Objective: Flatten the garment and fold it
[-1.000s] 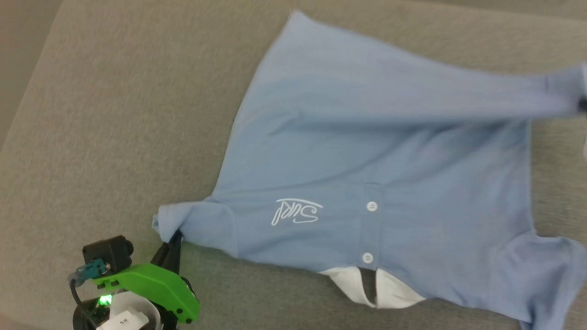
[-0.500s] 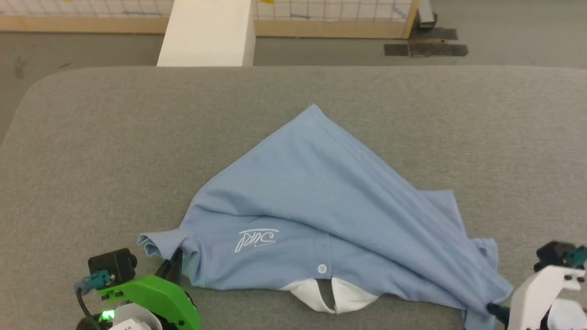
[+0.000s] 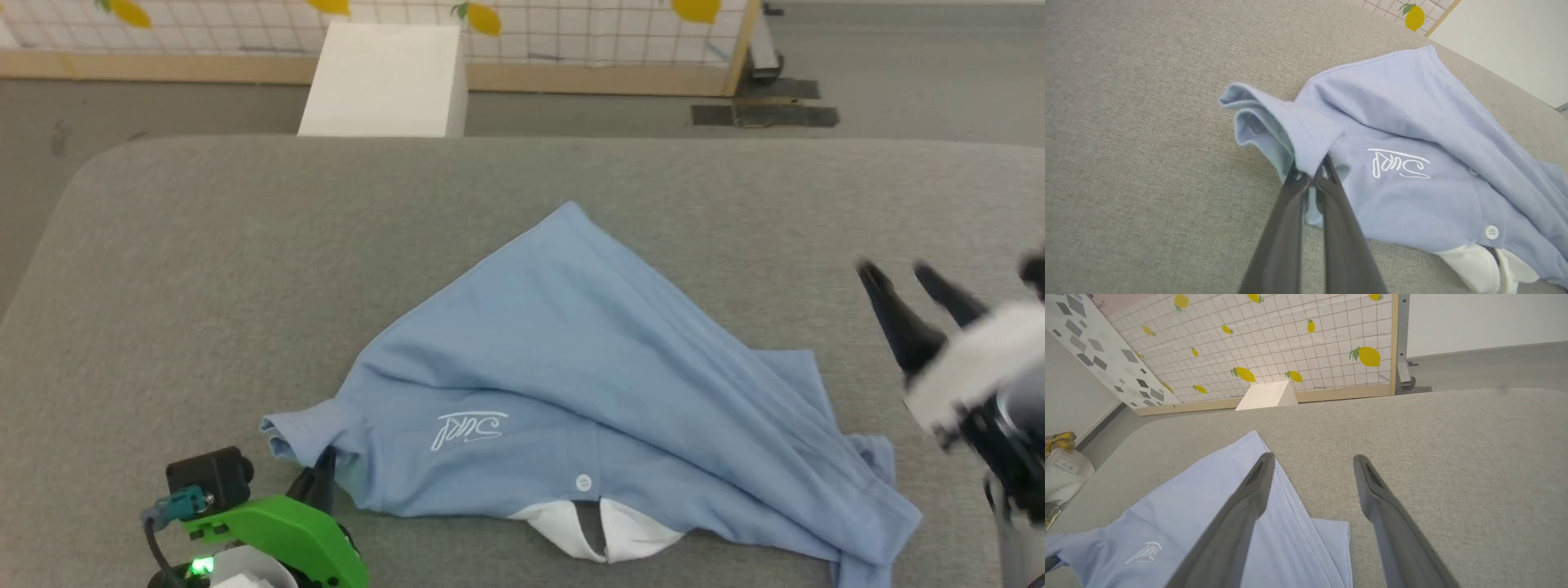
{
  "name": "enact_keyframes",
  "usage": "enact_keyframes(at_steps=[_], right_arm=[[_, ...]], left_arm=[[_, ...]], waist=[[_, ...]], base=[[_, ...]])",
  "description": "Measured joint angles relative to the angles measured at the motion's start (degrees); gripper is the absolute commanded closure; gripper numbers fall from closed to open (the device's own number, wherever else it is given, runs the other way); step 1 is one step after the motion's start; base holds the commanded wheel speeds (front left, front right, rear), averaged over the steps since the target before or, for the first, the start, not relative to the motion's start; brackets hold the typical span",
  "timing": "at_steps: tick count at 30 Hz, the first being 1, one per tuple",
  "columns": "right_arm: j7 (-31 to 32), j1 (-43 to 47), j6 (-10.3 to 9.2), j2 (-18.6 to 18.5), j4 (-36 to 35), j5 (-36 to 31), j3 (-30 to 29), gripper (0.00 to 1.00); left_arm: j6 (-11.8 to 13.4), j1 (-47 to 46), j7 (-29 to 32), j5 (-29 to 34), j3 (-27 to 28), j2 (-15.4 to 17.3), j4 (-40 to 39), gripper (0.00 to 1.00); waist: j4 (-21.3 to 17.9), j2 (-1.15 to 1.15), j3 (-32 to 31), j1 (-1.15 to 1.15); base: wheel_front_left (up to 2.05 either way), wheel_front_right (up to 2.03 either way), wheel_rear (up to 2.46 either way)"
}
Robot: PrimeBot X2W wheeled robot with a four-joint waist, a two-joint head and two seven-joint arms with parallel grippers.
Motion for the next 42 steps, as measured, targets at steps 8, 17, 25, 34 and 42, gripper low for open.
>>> enact_keyframes(at_steps=[8,17,25,34,42], right_arm=[[1.55,-20.35,0.0,-3.48,15.38,-7.42,12.01,0.0],[12.6,-38.92,0.02,-4.52,33.18,-17.07,24.97,0.0],[20.36,-46.01,0.02,-3.81,43.77,-19.23,31.18,0.0],[26.98,-50.96,-0.01,-3.6,46.11,-17.04,32.26,1.0],[13.77,-46.37,0.0,-4.57,39.42,-8.11,27.64,1.0]], left_arm=[[-0.59,-3.09,-0.03,0.52,-2.7,-1.44,-0.45,1.0],[-2.85,-8.98,-1.29,0.97,-6.32,-4.02,0.9,1.0],[-3.58,-10.71,-2.61,0.74,-7.49,-5.5,2.63,1.0],[-4.05,-11.18,-3.93,0.54,-7.45,-5.7,4.46,1.0],[-4.14,-11.31,-4.38,0.47,-5.25,-3.43,5.56,1.0]], waist=[[4.66,0.0,4.17,0.0],[11.82,0.0,11.64,0.0],[17.08,0.0,18.04,0.0],[19.97,0.0,21.86,0.0],[18.58,0.0,19.21,0.01]], base=[[0.0,0.0,0.0],[0.0,0.0,0.0],[0.0,0.0,0.0],[0.0,0.0,0.0],[0.0,0.0,0.0]])
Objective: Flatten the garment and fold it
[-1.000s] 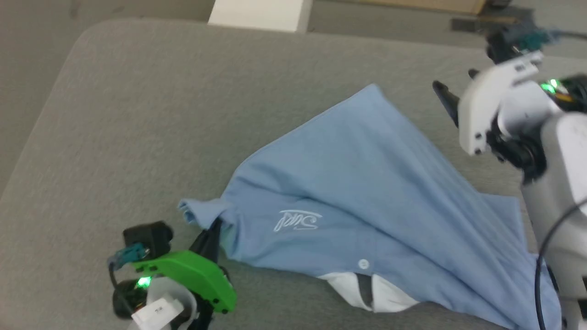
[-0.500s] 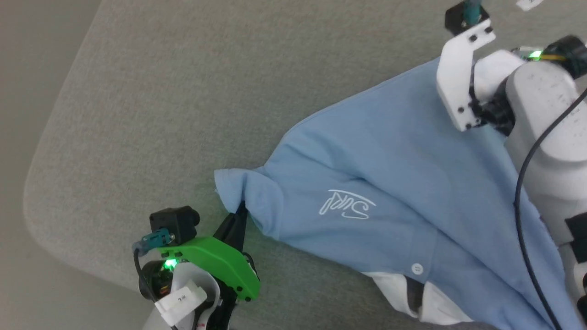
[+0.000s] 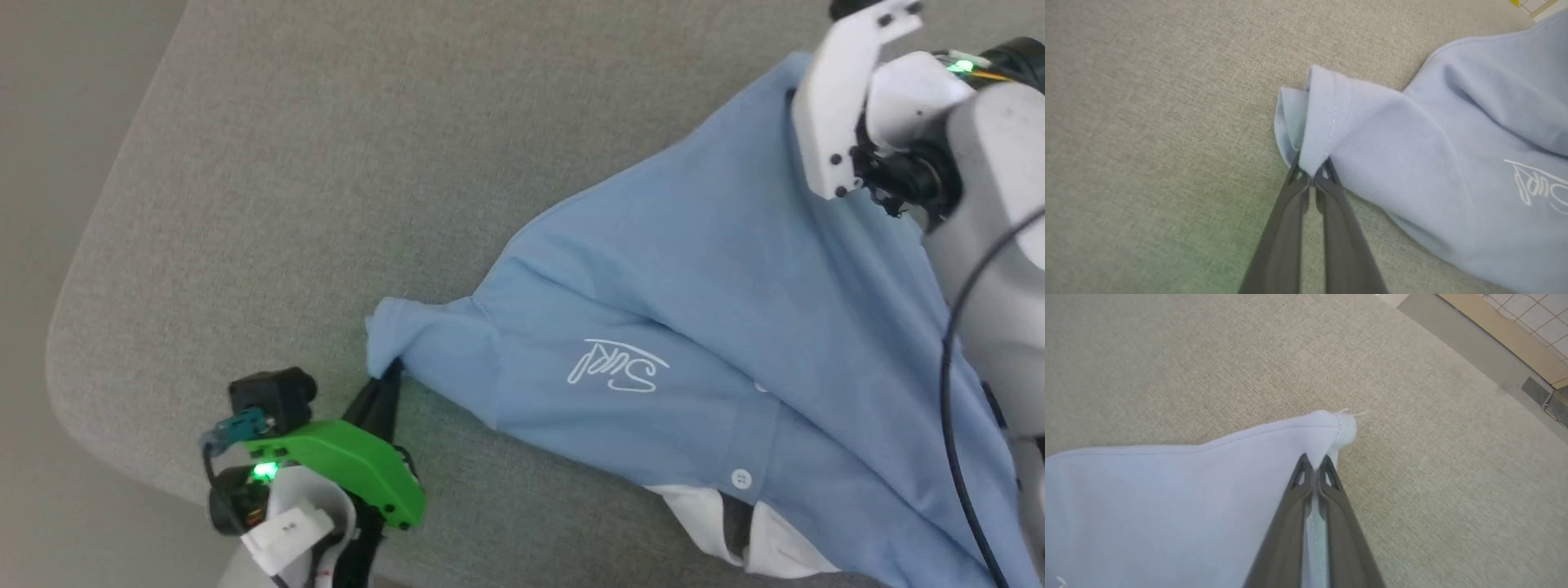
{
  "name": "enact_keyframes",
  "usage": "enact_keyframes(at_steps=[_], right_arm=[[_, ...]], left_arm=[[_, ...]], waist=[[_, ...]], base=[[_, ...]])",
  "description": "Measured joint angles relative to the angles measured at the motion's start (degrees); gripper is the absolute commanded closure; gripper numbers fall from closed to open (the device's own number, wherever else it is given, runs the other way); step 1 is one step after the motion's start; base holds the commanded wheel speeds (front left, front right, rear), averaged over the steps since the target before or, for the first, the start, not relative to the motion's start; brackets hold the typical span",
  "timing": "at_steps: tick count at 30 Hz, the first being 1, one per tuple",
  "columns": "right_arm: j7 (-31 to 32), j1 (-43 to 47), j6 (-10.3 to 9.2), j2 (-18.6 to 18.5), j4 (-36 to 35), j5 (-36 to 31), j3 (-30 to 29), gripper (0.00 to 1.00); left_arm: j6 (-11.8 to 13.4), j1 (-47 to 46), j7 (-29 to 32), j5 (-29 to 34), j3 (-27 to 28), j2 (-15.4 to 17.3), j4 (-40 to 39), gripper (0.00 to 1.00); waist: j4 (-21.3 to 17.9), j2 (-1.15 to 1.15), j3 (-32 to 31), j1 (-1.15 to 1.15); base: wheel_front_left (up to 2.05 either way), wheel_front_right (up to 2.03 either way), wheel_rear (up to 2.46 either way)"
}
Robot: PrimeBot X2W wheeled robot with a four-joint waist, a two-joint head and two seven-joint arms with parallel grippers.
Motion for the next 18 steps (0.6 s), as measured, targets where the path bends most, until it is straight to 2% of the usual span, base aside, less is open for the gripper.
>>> enact_keyframes(at_steps=[5,11,14,18], right_arm=[[-5.15,9.03,0.0,-4.31,-10.46,5.49,-2.23,1.0],[-5.09,28.56,0.0,-7.14,-22.53,11.49,-11.1,1.0],[-2.78,38.97,0.0,-6.03,-28.14,12.8,-16.7,1.0],[1.59,50.31,0.0,-1.05,-34.99,14.05,-23.04,1.0]], left_arm=[[1.22,1.42,0.45,-0.18,1.55,1.76,-0.74,1.0],[2.74,5.5,1.58,-0.96,2.82,3.0,-2.67,1.0],[3.48,7.38,1.93,-1.48,3.02,3.23,-3.71,1.0],[3.89,9.76,2.07,-2.61,3.37,3.18,-5.02,1.0]], waist=[[-2.08,0.0,-3.55,0.0],[-6.66,0.0,-8.92,0.0],[-9.18,0.0,-11.66,0.0],[-12.63,0.0,-14.81,-0.01]], base=[[0.0,0.0,0.0],[0.0,0.0,0.0],[0.0,0.0,0.0],[0.0,0.0,0.0]])
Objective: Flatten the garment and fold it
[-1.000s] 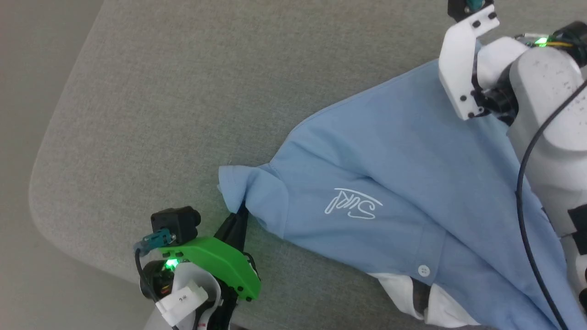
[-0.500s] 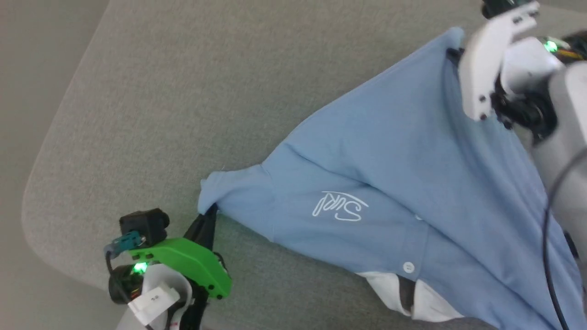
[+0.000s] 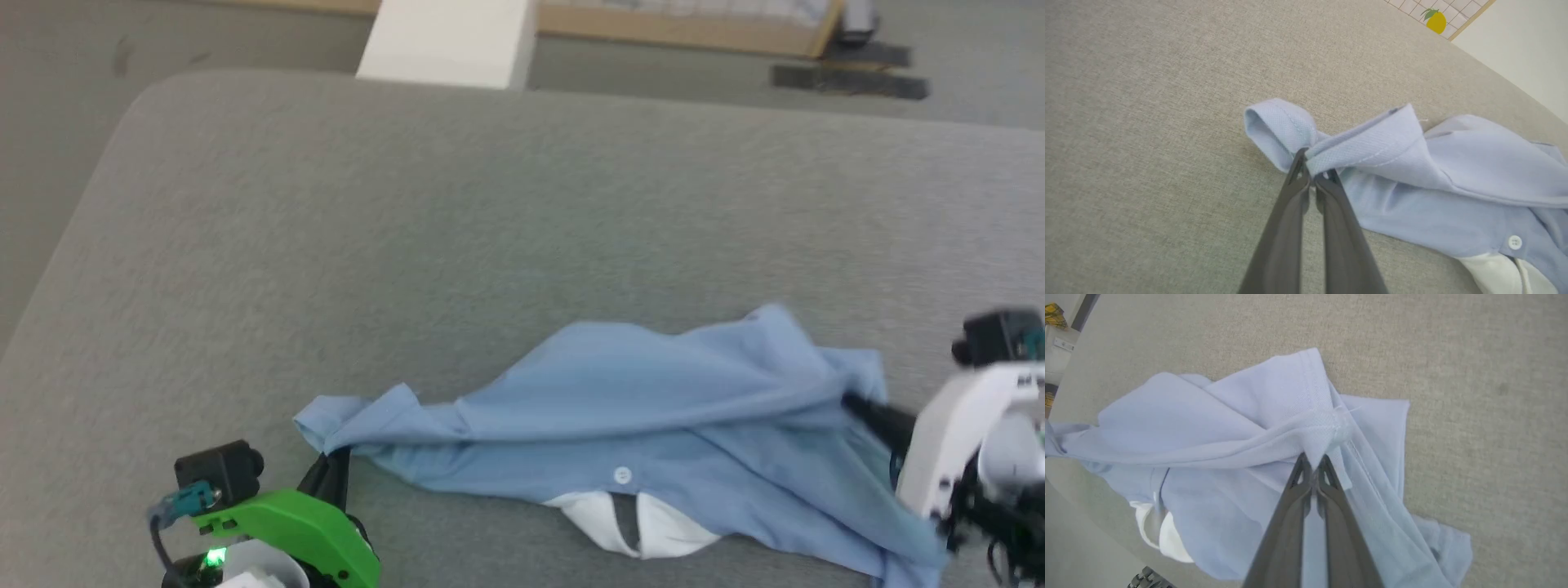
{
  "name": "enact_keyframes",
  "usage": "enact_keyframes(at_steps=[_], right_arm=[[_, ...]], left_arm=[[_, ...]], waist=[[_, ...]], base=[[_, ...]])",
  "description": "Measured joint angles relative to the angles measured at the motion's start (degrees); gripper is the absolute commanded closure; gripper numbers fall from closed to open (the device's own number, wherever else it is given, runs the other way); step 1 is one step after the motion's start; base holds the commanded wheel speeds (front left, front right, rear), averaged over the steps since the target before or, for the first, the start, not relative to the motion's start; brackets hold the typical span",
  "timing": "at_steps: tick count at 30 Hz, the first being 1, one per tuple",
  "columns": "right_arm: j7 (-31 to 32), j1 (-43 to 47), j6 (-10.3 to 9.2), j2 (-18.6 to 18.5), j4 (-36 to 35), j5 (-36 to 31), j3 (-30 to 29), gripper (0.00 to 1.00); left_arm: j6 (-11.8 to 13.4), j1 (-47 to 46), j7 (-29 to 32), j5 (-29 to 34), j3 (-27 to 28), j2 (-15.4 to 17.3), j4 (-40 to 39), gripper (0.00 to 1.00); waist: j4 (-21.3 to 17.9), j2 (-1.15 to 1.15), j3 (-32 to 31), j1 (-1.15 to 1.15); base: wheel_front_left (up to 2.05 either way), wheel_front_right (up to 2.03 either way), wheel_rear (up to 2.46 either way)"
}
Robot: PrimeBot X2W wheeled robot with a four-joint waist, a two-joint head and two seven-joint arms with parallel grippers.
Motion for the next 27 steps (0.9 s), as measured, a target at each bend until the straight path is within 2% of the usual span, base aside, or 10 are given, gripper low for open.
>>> enact_keyframes(at_steps=[2,5,8,11,13,18,23,27], right_arm=[[1.89,3.47,0.0,2.88,-3.22,0.65,-2.27,1.0],[3.74,3.96,0.0,6.36,-6.93,2.04,-4.89,1.0],[6.51,0.64,0.0,7.08,-8.01,3.05,-6.0,1.0],[8.7,-7.23,0.0,7.57,-6.91,3.27,-7.88,1.0],[9.61,-13.3,0.0,6.34,-5.45,0.99,-7.78,1.0],[11.11,-31.16,0.01,6.27,1.72,-4.35,-9.55,1.0],[8.35,-48.56,0.01,8.55,9.25,-11.14,-11.57,1.0],[3.12,-61.35,0.03,10.83,14.95,-17.45,-13.18,1.0]], left_arm=[[-0.02,0.73,-0.07,-0.67,0.29,-0.1,-0.77,1.0],[-1.15,0.19,-0.13,-2.27,1.11,0.01,-2.18,1.0],[-2.69,-4.36,2.0,-2.15,1.37,2.77,-2.34,1.0],[-4.11,-13.56,4.97,-1.07,1.68,6.04,-2.31,1.0],[-4.87,-20.45,6.98,0.57,1.6,8.02,-1.15,1.0],[-7.35,-40.24,11.4,3.79,0.8,11.7,7.82,1.0],[-8.08,-59.13,12.87,7.4,-0.31,12.76,16.77,1.0],[-8.05,-73.44,12.3,12.74,-2.14,13.8,22.32,1.0]], waist=[[-1.7,0.0,-1.46,0.0],[-3.88,0.0,-3.16,0.0],[-5.67,0.0,-4.46,0.0],[-7.08,0.0,-5.01,0.0],[-7.56,0.0,-4.86,0.0],[-8.04,0.0,-2.55,0.0],[-8.27,0.0,1.85,0.0],[-8.15,0.0,6.69,0.0]], base=[[0.0,0.0,0.0],[0.0,0.0,0.0],[0.0,0.0,0.0],[0.0,0.0,0.0],[0.0,0.0,0.0],[0.0,0.0,0.0],[0.0,0.0,0.0],[0.0,0.0,0.0]])
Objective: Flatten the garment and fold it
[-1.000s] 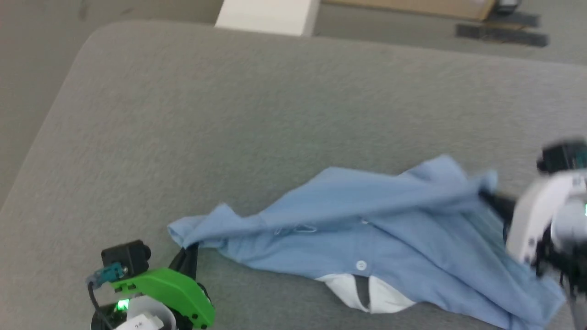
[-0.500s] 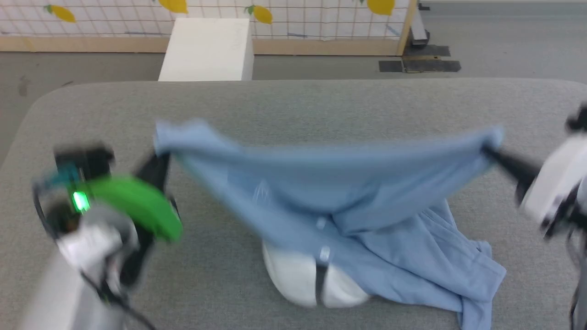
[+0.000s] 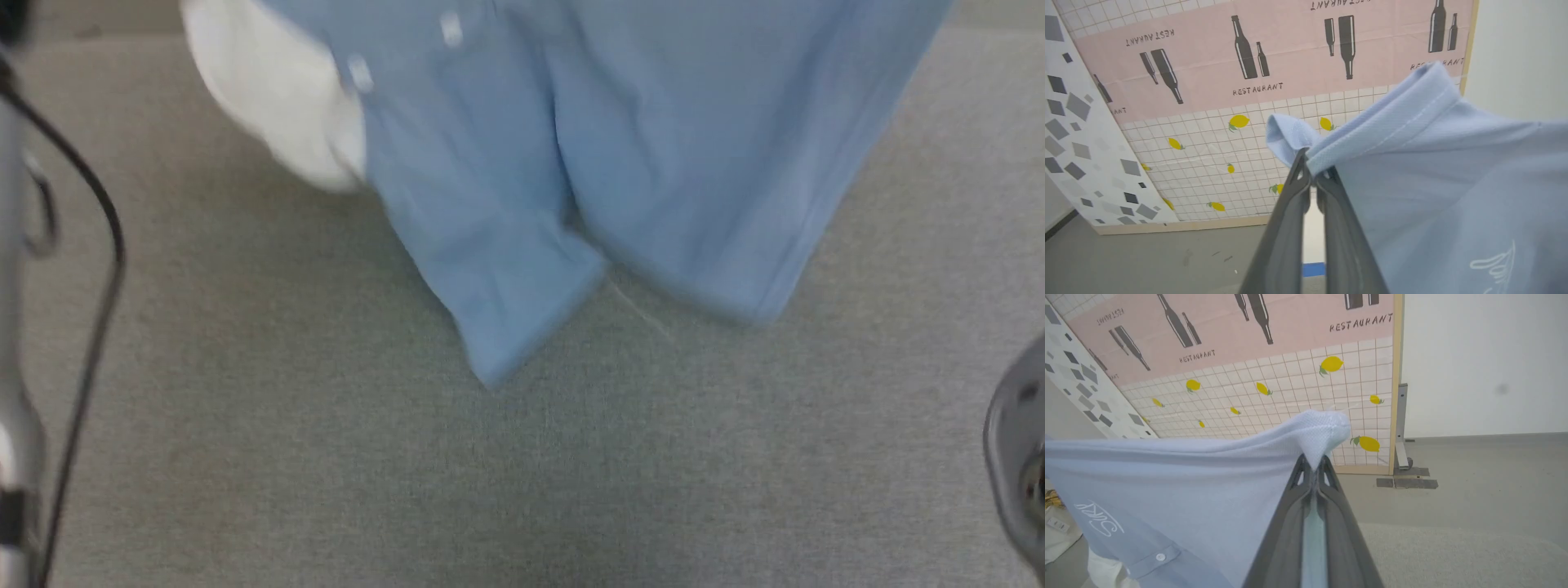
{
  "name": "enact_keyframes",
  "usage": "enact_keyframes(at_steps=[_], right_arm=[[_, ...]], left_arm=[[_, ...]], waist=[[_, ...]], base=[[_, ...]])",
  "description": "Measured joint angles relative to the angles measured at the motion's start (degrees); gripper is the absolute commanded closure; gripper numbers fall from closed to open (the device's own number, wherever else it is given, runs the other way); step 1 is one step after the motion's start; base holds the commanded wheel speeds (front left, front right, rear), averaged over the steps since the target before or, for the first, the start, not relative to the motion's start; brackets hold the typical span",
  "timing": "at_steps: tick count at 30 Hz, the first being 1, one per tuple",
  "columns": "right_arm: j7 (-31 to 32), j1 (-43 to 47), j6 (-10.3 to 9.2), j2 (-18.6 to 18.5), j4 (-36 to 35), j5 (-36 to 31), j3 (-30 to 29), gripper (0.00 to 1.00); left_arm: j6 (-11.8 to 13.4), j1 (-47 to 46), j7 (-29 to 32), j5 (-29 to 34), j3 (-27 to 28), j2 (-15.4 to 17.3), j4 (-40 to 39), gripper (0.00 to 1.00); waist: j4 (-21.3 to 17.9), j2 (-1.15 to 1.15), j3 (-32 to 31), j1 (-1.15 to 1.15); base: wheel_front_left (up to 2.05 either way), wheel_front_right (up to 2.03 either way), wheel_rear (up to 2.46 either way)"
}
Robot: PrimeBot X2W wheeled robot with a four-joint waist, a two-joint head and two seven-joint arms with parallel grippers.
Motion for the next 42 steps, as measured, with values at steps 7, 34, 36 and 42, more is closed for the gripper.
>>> enact_keyframes(at_steps=[7,34,36,42], right_arm=[[-13.27,-16.83,0.01,3.07,9.0,-6.36,-3.57,1.0],[-33.56,5.79,-0.02,-2.82,13.65,14.55,11.4,1.0],[-35.11,13.43,-0.02,-3.87,10.73,17.37,12.52,1.0],[-36.29,43.63,-0.01,-6.21,-0.22,23.28,14.25,1.0]], left_arm=[[2.36,-17.8,-8.18,8.89,-2.07,0.69,6.8,1.0],[-0.36,6.93,-30.23,0.02,-1.71,-3.53,8.58,1.0],[-0.92,15.05,-30.16,-2.71,-1.58,-4.24,5.56,1.0],[3.47,51.69,-27.97,-8.31,-0.32,-3.66,-10.42,1.0]], waist=[[-0.12,0.0,7.94,0.0],[4.3,0.0,10.5,0.0],[4.48,0.0,8.38,0.0],[4.92,0.0,-1.75,-0.01]], base=[[0.0,0.0,0.0],[0.0,0.0,0.0],[0.0,0.0,0.0],[0.0,0.0,0.0]])
